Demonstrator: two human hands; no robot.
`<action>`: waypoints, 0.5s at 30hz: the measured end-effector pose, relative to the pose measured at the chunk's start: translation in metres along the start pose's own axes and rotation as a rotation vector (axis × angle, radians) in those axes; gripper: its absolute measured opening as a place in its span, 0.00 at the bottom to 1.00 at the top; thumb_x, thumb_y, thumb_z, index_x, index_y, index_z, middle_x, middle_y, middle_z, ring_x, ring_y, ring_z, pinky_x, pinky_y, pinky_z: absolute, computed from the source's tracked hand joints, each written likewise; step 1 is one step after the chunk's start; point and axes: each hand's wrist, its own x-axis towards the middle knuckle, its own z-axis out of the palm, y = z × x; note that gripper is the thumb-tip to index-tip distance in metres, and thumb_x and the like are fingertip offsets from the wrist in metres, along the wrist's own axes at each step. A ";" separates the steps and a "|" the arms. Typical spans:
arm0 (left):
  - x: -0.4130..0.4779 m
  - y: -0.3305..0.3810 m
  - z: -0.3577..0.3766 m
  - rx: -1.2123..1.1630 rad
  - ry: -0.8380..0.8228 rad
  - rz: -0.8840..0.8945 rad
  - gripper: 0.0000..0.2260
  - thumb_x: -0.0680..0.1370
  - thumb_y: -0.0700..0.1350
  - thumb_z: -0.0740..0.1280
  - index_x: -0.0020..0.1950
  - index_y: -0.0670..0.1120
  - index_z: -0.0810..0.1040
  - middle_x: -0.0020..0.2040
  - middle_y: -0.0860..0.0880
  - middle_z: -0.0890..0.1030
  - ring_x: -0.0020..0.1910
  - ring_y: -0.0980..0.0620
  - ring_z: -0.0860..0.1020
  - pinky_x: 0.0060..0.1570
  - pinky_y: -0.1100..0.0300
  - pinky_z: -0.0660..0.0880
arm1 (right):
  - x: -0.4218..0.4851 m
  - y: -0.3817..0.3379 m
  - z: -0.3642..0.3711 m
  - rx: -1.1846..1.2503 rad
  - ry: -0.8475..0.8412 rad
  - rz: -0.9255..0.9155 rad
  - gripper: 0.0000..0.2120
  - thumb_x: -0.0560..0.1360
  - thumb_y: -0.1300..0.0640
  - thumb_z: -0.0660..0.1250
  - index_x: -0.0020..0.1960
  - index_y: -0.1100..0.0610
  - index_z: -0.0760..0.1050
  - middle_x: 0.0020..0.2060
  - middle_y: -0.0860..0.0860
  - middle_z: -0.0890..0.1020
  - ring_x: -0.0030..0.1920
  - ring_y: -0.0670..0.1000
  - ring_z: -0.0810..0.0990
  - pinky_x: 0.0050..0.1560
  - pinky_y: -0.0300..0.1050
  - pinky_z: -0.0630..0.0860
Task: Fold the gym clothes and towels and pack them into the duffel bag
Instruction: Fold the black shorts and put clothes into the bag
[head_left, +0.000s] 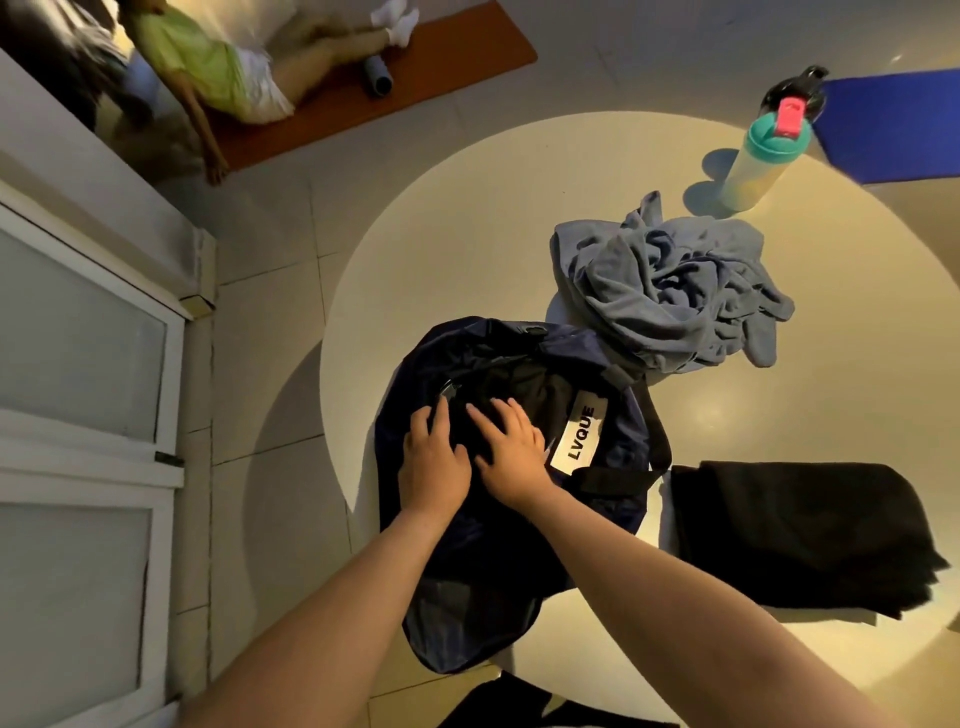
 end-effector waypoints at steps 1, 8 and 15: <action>-0.001 -0.003 -0.003 0.002 0.026 0.009 0.29 0.81 0.41 0.63 0.81 0.50 0.57 0.76 0.48 0.62 0.72 0.45 0.67 0.60 0.52 0.77 | 0.008 0.000 0.001 -0.021 -0.024 0.049 0.33 0.81 0.50 0.61 0.81 0.43 0.50 0.81 0.52 0.49 0.80 0.55 0.41 0.77 0.61 0.51; -0.005 -0.015 -0.008 0.025 0.059 0.030 0.30 0.80 0.41 0.64 0.81 0.50 0.58 0.74 0.50 0.64 0.68 0.47 0.70 0.58 0.50 0.78 | 0.053 -0.031 -0.015 0.383 -0.013 0.484 0.27 0.85 0.49 0.53 0.81 0.55 0.52 0.81 0.56 0.47 0.80 0.59 0.44 0.78 0.56 0.53; 0.004 -0.005 -0.001 0.181 -0.066 -0.030 0.32 0.82 0.44 0.62 0.83 0.51 0.49 0.81 0.47 0.52 0.76 0.43 0.60 0.65 0.51 0.71 | 0.006 -0.009 -0.013 0.516 0.346 0.249 0.19 0.79 0.59 0.63 0.70 0.51 0.72 0.72 0.52 0.65 0.74 0.54 0.62 0.72 0.45 0.61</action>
